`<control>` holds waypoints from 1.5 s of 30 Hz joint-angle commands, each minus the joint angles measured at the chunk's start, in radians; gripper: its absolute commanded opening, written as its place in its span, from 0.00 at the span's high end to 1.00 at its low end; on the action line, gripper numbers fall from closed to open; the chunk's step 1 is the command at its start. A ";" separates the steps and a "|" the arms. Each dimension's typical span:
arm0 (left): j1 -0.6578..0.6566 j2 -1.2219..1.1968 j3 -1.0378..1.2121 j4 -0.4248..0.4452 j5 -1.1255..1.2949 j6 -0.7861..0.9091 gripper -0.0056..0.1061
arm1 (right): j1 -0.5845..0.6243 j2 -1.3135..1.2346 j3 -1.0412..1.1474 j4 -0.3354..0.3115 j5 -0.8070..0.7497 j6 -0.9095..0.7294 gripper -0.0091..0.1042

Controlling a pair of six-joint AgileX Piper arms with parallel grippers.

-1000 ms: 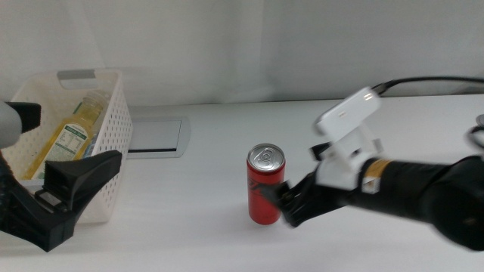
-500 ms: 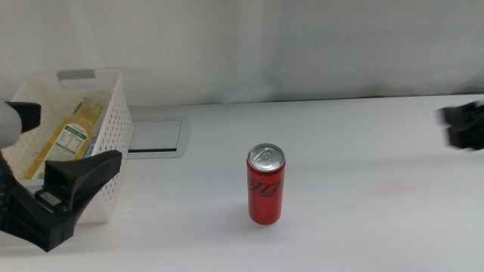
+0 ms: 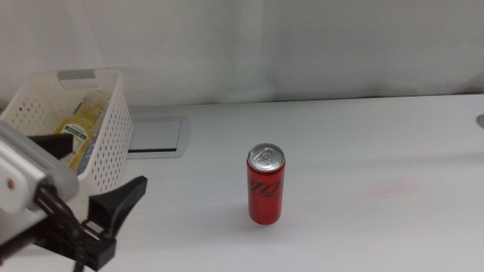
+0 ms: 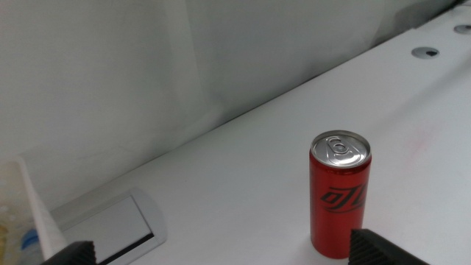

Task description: Use arms to grab the bottles and put them into the dustbin to the left of the table.

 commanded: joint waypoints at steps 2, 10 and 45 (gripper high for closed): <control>-0.006 0.009 0.076 -0.045 -0.140 0.001 0.16 | -0.004 -0.072 0.097 0.000 0.011 0.039 0.94; -0.006 0.136 0.143 -0.051 -0.297 -0.024 0.16 | -0.004 -0.100 0.284 0.069 -0.019 0.126 0.94; -0.225 1.008 0.139 -0.042 -1.132 -0.145 0.17 | -0.004 -0.100 0.600 0.067 -0.650 0.062 0.94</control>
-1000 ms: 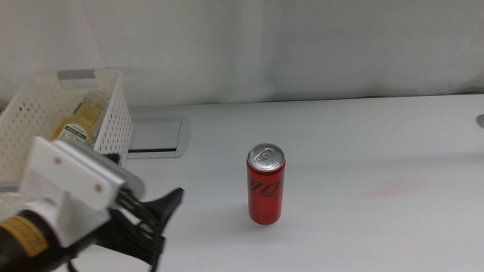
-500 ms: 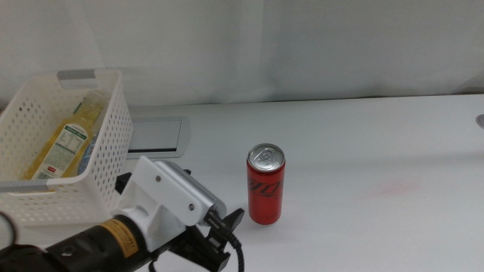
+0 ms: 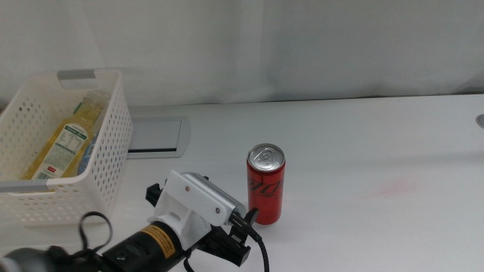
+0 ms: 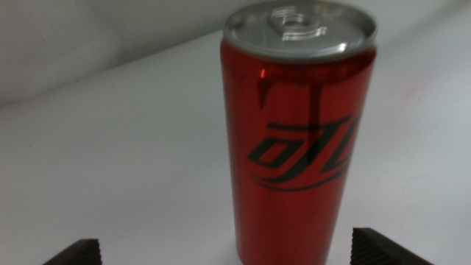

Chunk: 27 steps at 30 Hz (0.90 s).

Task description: Use arms to grab the bottles and put them into the dustbin to the left of the table.

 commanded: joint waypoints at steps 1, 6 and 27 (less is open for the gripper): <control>-0.006 0.052 0.001 -0.005 -0.082 -0.033 0.17 | -0.004 -0.005 0.005 0.001 -0.002 -0.007 0.94; -0.006 0.114 -0.001 0.094 -0.214 -0.085 0.17 | -0.004 -0.005 0.005 0.001 0.008 -0.007 0.94; -0.006 0.296 -0.241 0.134 -0.190 -0.100 0.20 | -0.004 -0.005 0.005 0.001 0.013 -0.007 0.94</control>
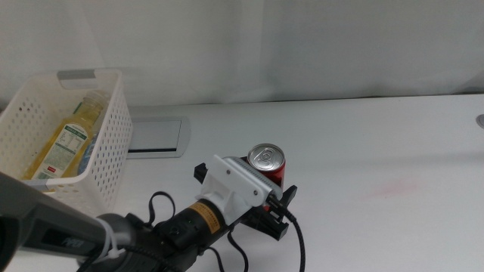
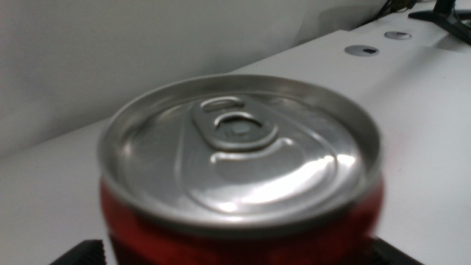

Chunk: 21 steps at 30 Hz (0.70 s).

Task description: Use arms to grab the bottles and put them into the dustbin to the left of the table.

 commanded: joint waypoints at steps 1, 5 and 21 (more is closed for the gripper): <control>-0.004 0.015 -0.030 0.002 0.041 -0.012 0.20 | -0.004 -0.005 0.005 -0.003 0.002 -0.005 0.94; -0.004 0.026 -0.056 0.000 0.080 -0.025 0.35 | -0.004 -0.005 0.005 -0.003 0.002 -0.005 0.94; 0.016 -0.158 -0.152 -0.072 0.393 0.054 0.98 | -0.004 -0.028 0.005 -0.003 0.007 -0.005 0.94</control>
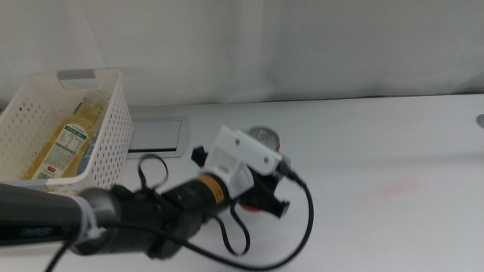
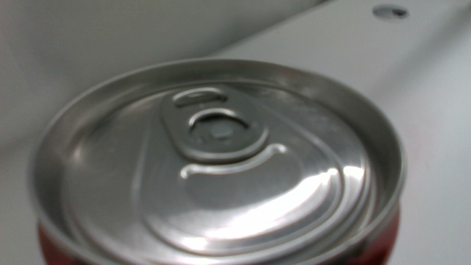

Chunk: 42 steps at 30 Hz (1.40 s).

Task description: Use arms to grab the bottles and put them into the dustbin to the left of the table.

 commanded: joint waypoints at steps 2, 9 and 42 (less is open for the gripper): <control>0.035 -0.088 -0.060 -0.015 0.057 0.009 0.98 | -0.004 -0.066 0.005 -0.003 0.002 -0.005 0.94; 0.131 -0.190 -0.117 -0.015 0.233 0.019 0.98 | -0.004 -0.163 0.005 -0.003 0.002 -0.005 0.94; 0.780 -0.492 -0.401 -0.009 1.081 -0.047 0.98 | -0.004 -0.199 0.005 0.001 0.002 -0.005 0.94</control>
